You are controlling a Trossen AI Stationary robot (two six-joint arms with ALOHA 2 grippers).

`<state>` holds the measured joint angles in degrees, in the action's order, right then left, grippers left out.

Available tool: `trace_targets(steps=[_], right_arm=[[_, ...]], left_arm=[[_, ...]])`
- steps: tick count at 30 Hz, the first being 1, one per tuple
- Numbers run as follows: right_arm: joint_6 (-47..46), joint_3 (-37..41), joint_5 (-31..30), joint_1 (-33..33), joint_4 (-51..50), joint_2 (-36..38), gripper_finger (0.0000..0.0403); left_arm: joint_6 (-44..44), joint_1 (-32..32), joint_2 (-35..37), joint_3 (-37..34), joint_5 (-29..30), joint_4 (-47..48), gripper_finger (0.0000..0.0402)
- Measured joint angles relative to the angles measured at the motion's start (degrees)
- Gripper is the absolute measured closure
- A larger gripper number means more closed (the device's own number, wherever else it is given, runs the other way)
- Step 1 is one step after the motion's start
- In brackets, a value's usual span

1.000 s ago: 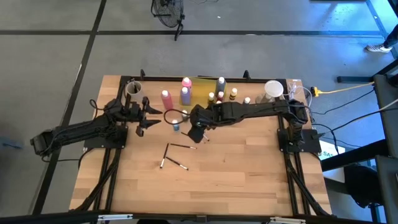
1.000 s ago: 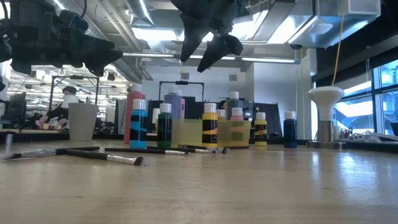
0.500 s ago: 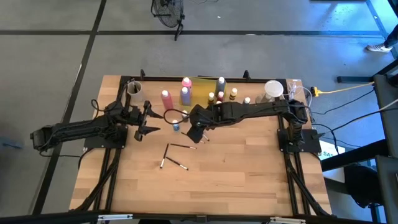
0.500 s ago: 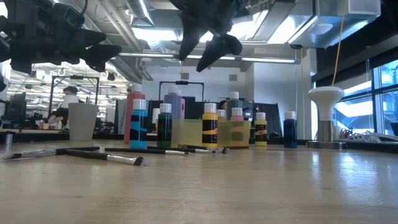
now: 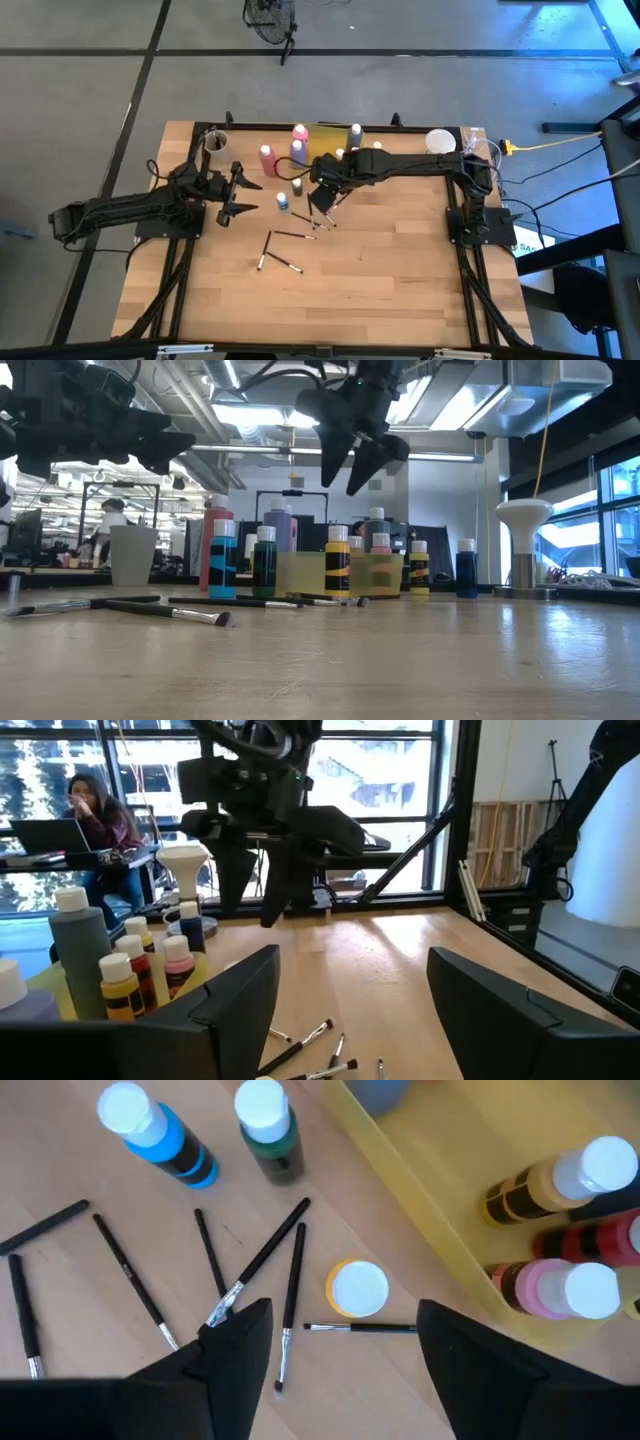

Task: Pick & Place Paint Supplies
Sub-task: Put the small yellow paint bottle into the yellow bin

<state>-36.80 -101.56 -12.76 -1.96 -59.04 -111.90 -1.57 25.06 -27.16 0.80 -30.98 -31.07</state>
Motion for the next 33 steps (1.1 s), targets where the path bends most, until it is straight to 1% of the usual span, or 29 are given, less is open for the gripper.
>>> trace_targets(steps=[4, 13, 18, 21, 25, 33], right_arm=[[0.1, 0.0, 1.0, -0.3, 0.1, -0.3, 0.0153], [0.2, 0.1, 1.3, -1.8, 0.1, -4.2, 0.0153], [-0.5, 0.1, 1.4, -2.7, 0.1, -4.5, 0.0153], [-0.5, 0.1, 1.5, -2.6, 0.1, -4.8, 0.0153], [-0.6, 0.0, 3.6, -2.5, 0.2, -5.8, 0.0153], [0.0, 0.1, 3.6, -2.9, 0.5, -7.7, 0.0153]], left_arm=[[0.4, 0.0, 0.0, 0.0, 0.0, 0.1, 0.0152], [0.4, 0.0, 0.0, 0.0, 0.0, 1.5, 0.0152], [0.4, 0.0, 0.0, 0.0, 0.0, 1.5, 0.0153], [0.4, 0.0, 0.0, 0.0, 0.0, 1.4, 0.0153], [0.4, 0.0, 0.0, 0.0, 0.0, 1.4, 0.0153], [0.4, 0.0, 0.0, 0.0, 0.0, 2.2, 0.0153]])
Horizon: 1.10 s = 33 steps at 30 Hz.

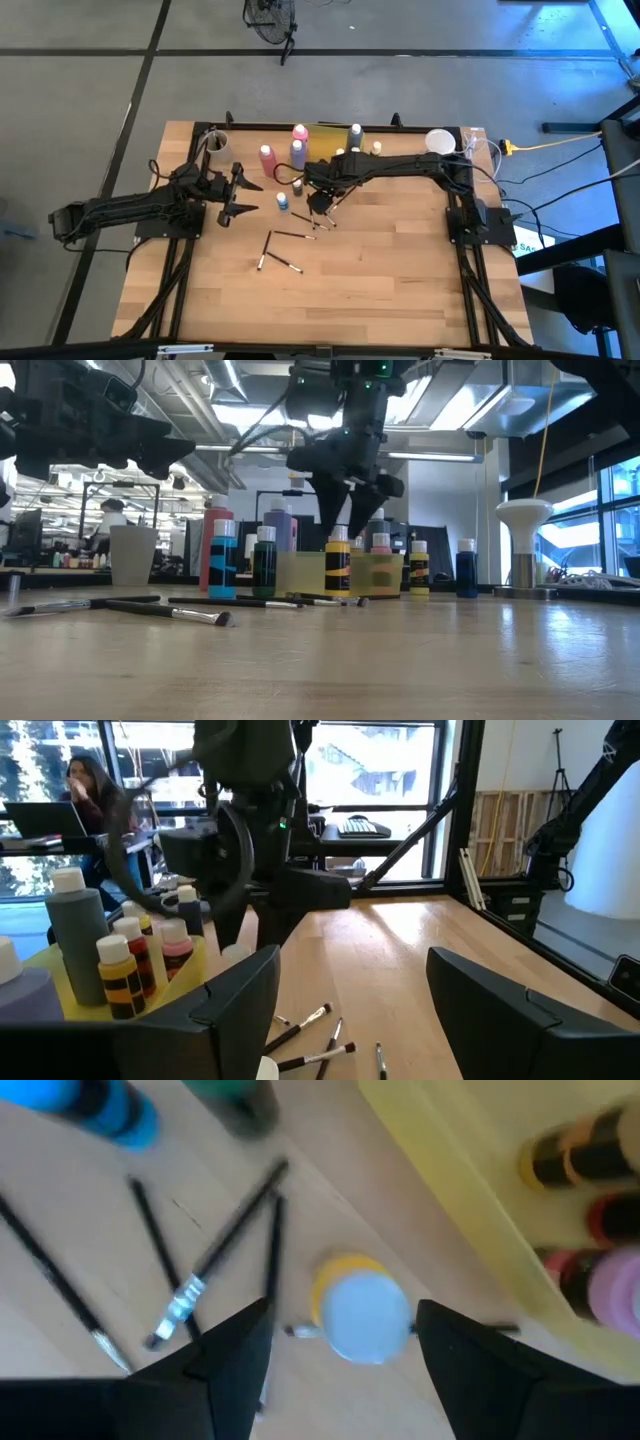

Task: Pick & Place Paint Supplies
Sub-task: Put the small yellow paint bottle into the yellow bin

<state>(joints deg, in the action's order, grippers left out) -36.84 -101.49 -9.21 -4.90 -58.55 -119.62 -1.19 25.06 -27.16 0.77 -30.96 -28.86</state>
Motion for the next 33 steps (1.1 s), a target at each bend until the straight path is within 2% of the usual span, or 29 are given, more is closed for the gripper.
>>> trace_targets(steps=[12, 27, 33], right_arm=[[0.2, 0.0, 0.2, -0.8, -0.4, -1.0, 0.0161], [0.2, 0.0, 0.9, -0.7, -0.4, -1.0, 0.0287], [0.2, 0.0, 0.9, -0.7, -0.5, -1.0, 0.0289]], left_arm=[[0.0, 0.0, 0.0, 0.0, 0.0, 0.2, 0.0153], [0.0, 0.0, 0.0, 0.0, 0.0, 0.2, 0.0153], [0.0, 0.0, 0.0, 0.0, 0.0, 0.2, 0.0153]])
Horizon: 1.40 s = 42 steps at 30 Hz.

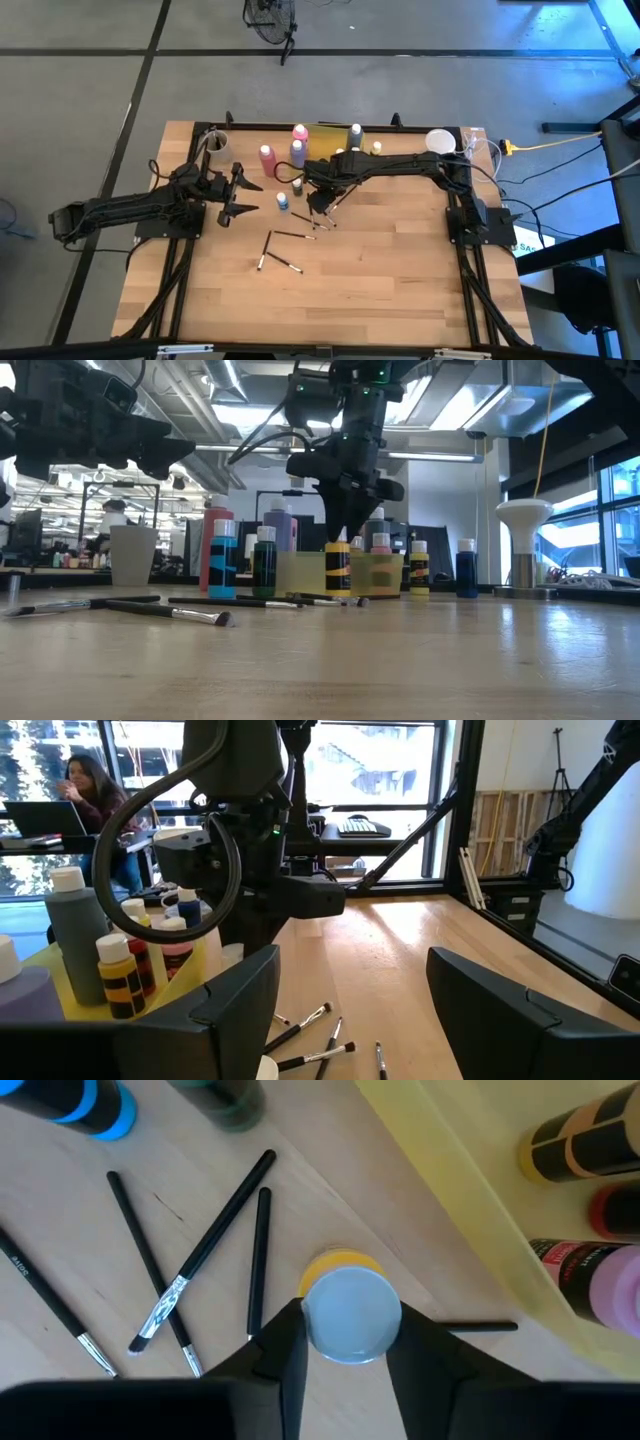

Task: Pick & Place Paint Supplies
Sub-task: Put the small yellow paint bottle into the yellow bin

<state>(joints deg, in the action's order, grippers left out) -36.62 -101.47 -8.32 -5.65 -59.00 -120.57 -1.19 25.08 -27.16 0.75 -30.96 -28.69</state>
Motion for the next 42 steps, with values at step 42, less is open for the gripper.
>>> trace_targets(steps=[42], right_arm=[[-6.2, -18.2, -9.4, -4.3, -15.3, 0.9, 0.0291]], left_arm=[[0.0, 0.0, 0.0, 0.0, 0.0, 0.2, 0.0153]])
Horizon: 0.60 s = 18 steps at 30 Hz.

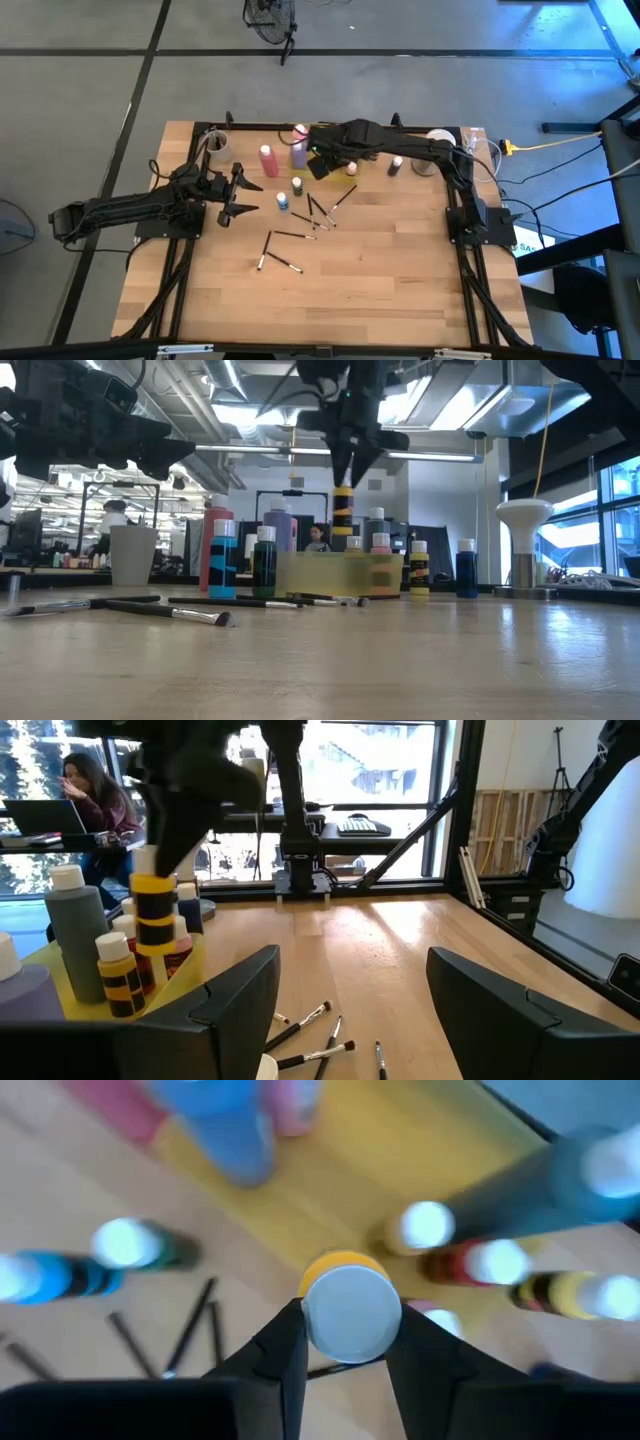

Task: Pick & Place Paint Supplies
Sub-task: Put the small yellow paint bottle into the yellow bin

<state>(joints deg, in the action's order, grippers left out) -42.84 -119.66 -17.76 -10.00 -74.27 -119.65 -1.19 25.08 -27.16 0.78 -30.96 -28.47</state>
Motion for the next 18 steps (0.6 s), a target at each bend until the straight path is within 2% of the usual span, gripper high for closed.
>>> trace_targets(steps=[18], right_arm=[[-0.2, 9.0, 1.6, -3.6, 6.0, -0.4, 0.0291]], left_arm=[[0.0, 0.0, 0.0, 0.0, 0.0, 1.7, 0.0153]])
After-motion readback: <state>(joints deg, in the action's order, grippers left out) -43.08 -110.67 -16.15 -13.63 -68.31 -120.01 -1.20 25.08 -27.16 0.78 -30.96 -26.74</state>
